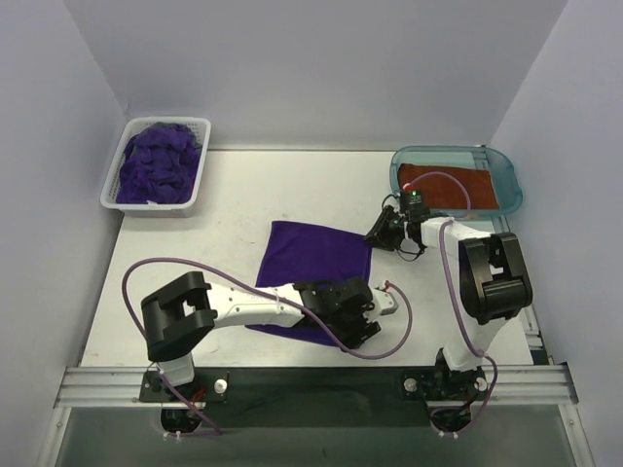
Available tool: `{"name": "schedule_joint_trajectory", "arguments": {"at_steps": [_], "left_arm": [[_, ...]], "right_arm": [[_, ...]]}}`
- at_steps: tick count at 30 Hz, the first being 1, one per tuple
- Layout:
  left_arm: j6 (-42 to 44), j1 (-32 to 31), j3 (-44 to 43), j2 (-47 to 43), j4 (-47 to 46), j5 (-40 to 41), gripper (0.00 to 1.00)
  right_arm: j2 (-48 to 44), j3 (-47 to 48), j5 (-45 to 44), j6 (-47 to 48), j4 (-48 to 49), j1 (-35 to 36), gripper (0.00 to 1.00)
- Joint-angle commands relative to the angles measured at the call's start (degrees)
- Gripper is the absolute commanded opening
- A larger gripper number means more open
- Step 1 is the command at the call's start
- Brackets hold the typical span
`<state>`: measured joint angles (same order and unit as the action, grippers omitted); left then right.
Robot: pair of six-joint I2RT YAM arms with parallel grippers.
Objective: Fold and stack the towels
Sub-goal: Fold the towel
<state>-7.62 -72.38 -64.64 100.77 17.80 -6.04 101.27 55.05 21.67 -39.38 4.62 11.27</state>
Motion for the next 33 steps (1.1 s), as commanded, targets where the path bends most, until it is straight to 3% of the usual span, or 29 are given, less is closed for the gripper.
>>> {"name": "schedule_joint_trajectory", "arguments": {"at_steps": [1, 10, 14, 19, 25, 33], "left_arm": [[2.2, -1.1, -3.2, 0.8, -2.6, -2.9, 0.65], [2.3, -1.4, -4.4, 3.7, -1.4, -2.7, 0.61], [2.0, -1.4, -3.8, 4.1, -1.3, -3.1, 0.52], [2.1, -1.4, -4.0, 4.3, -0.1, -3.1, 0.24], [2.1, -1.4, -3.8, 3.8, 0.6, -3.4, 0.03], [1.7, -1.4, -3.2, 2.7, 1.6, -3.2, 0.0]], "right_arm": [[0.2, 0.5, 1.0, -1.1, 1.4, -0.5, 0.27], [0.5, -0.3, 1.2, -1.8, 1.8, -1.0, 0.27], [0.8, -0.6, 1.1, -2.1, 2.1, -1.2, 0.27], [0.9, -0.9, 1.2, -2.5, 2.3, -1.5, 0.27], [0.9, -1.2, 1.2, -3.1, 2.9, -1.9, 0.27], [0.5, -2.2, 1.9, -4.2, 4.7, -2.7, 0.27]]}}
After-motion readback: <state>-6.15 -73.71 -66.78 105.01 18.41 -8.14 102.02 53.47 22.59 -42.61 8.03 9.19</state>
